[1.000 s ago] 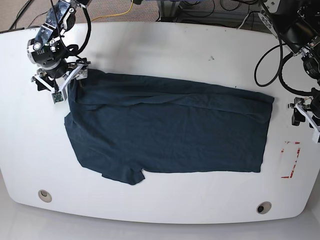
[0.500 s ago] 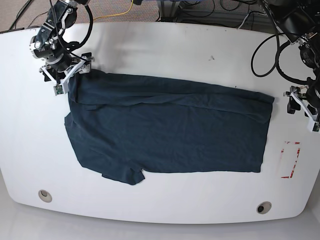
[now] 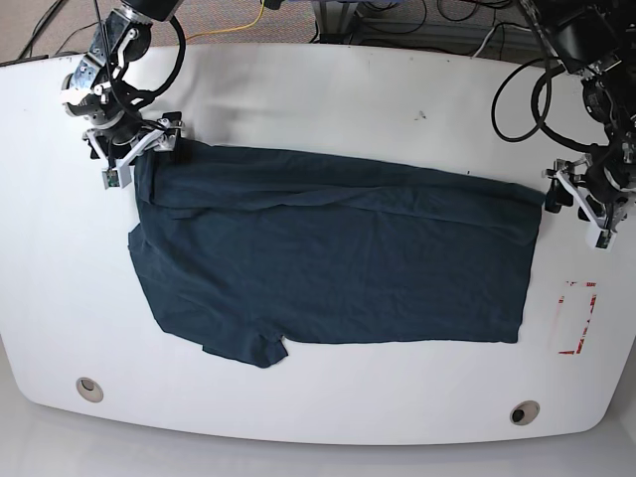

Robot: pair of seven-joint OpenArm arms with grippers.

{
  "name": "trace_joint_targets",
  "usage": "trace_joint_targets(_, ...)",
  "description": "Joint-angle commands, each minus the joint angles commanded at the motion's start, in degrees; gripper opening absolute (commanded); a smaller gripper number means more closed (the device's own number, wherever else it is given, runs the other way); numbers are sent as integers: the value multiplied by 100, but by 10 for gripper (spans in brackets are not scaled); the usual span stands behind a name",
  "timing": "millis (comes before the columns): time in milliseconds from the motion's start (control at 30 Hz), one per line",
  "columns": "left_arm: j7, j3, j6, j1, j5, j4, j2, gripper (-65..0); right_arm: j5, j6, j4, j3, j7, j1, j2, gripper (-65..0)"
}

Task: Layout the t-shirt on the table in an organized manner, then fold the t-shirt properly
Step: 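Lower the held edge onto the table with both grippers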

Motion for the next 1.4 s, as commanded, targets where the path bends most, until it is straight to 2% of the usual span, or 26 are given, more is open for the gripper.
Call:
trace_joint_targets(167, -114, 97, 0, -18, 97, -246, 26, -279, 0, 0, 0, 0, 0, 0, 0, -287)
trace_joint_targets(233, -273, 141, 0, -18, 237, -290, 26, -279, 0, 0, 0, 0, 0, 0, 0, -296)
trace_joint_targets(400, -782, 387, 0, -18, 563, -387, 26, -279, 0, 0, 9, 9, 0, -9, 0, -255)
trace_joint_targets(900, -976, 501, 0, -563, 659, -1653, -9, -279, 9, 0, 9, 18, 0, -18, 0, -247)
trace_joint_targets(1000, -1037, 501, 0, -563, 862, -1670, -9, -282, 9, 0, 9, 26, 0, -18, 0, -249)
trace_joint_targets(1133, -1090, 501, 0, -571, 1380, -1670, 35, -283, 9, 0, 9, 26, 0, -18, 0, -249)
trace_joint_targets(1300, -1187, 765, 0, -545, 1459, -1723, 88, -286, 9, 0, 9, 26, 0, -26, 0, -249)
trace_joint_targets(1367, -1187, 879, 0, -527, 1459, -1723, 79, -329, 9, 0, 9, 26, 0, -26, 0, -252)
trace_joint_targets(1400, -1187, 914, 0, -527, 1459, -1723, 79, -378, 9, 0, 9, 26, 0, -26, 0, -266)
